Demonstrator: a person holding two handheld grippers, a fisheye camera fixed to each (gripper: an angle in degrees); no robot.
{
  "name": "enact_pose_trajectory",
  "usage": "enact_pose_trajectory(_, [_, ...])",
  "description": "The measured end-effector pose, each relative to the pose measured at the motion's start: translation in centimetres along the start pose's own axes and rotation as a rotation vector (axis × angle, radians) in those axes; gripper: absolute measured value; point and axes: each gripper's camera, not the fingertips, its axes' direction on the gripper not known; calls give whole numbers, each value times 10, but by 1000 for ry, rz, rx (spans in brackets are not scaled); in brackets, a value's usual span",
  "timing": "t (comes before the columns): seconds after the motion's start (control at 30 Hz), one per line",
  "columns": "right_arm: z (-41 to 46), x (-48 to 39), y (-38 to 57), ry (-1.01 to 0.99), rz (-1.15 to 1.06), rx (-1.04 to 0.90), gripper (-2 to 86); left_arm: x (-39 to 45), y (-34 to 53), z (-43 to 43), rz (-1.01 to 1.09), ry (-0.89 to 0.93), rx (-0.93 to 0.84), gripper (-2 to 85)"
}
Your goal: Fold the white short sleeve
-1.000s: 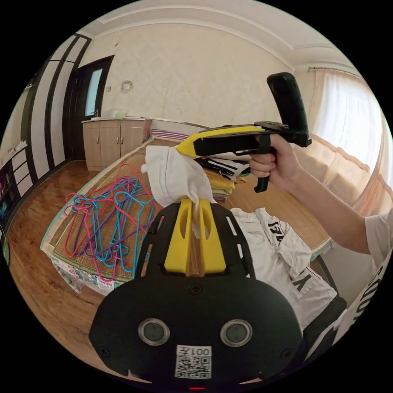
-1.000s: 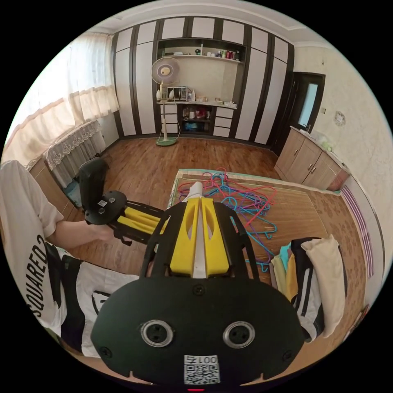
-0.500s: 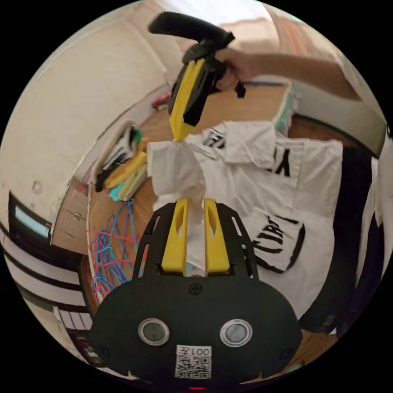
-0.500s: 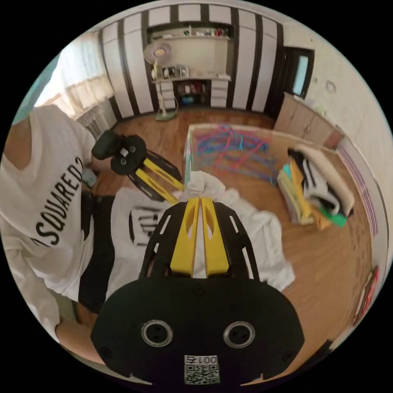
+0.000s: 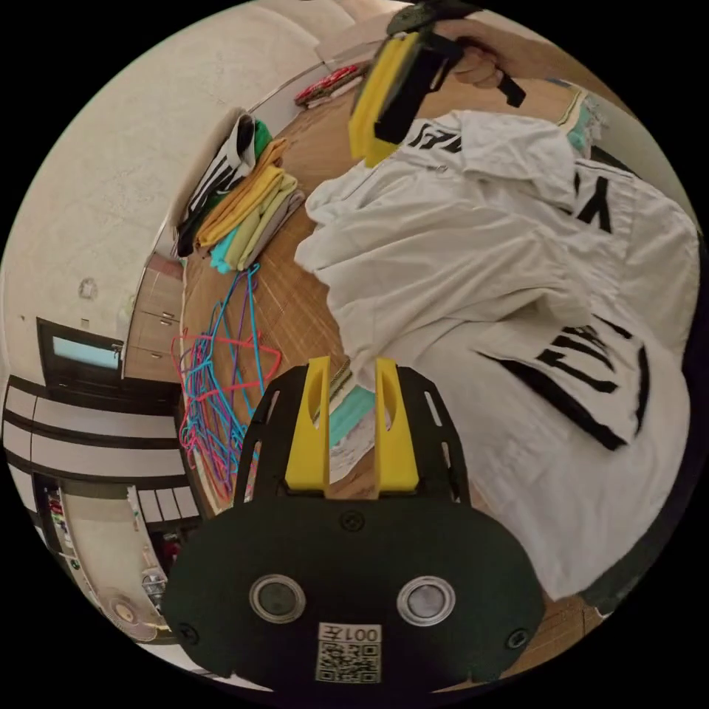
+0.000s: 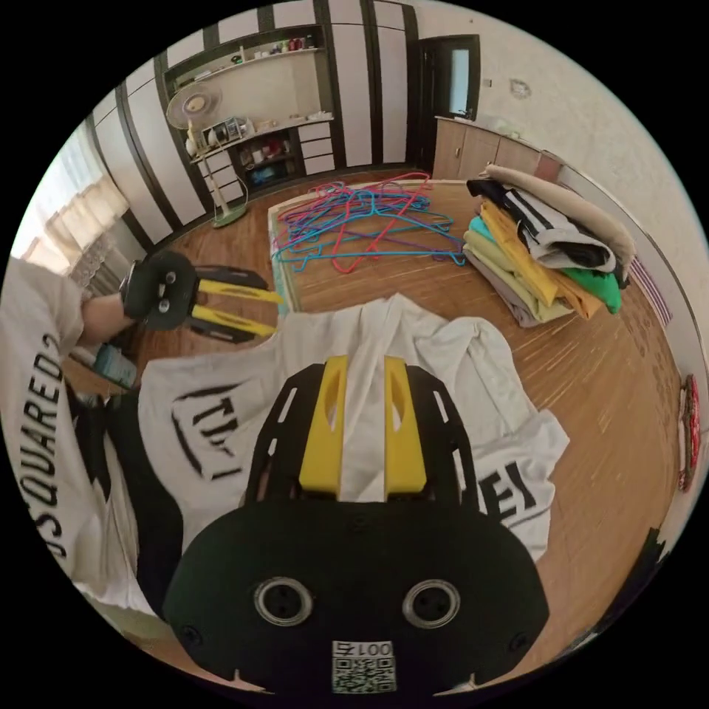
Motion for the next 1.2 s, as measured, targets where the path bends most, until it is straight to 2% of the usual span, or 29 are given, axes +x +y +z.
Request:
enact_pose_trajectory(0.17, [61, 25, -55, -33, 62, -96, 93, 6, -7, 14, 28, 12, 25, 62])
enact_pose_trajectory(0.27, [81, 39, -78, -11, 120, -118, 43, 5, -5, 19, 10, 19, 47, 25])
enact_pose_trajectory(0.47, [81, 76, -111, 56, 204, -81, 7, -29, 25, 9, -152, 103, 139, -5])
enact_pose_trajectory(0.6, [84, 108, -127, -24, 259, -24, 4, -49, 47, 20, -267, 186, 195, -8])
enact_pose_trajectory(0.73, [112, 125, -150, 9, 296, -91, 5, -72, 68, 47, -438, 356, 209, -8])
enact_pose_trajectory(0.8, [127, 124, -160, 36, 262, -128, 6, -73, 73, 55, -454, 373, 204, -7])
enact_pose_trajectory(1.0, [145, 113, -188, 65, 40, -231, 20, -73, 79, 56, -451, 290, 149, 24])
enact_pose_trajectory(1.2, [91, 142, -179, -29, 85, -110, 52, -73, 74, 52, -338, 258, 199, 43])
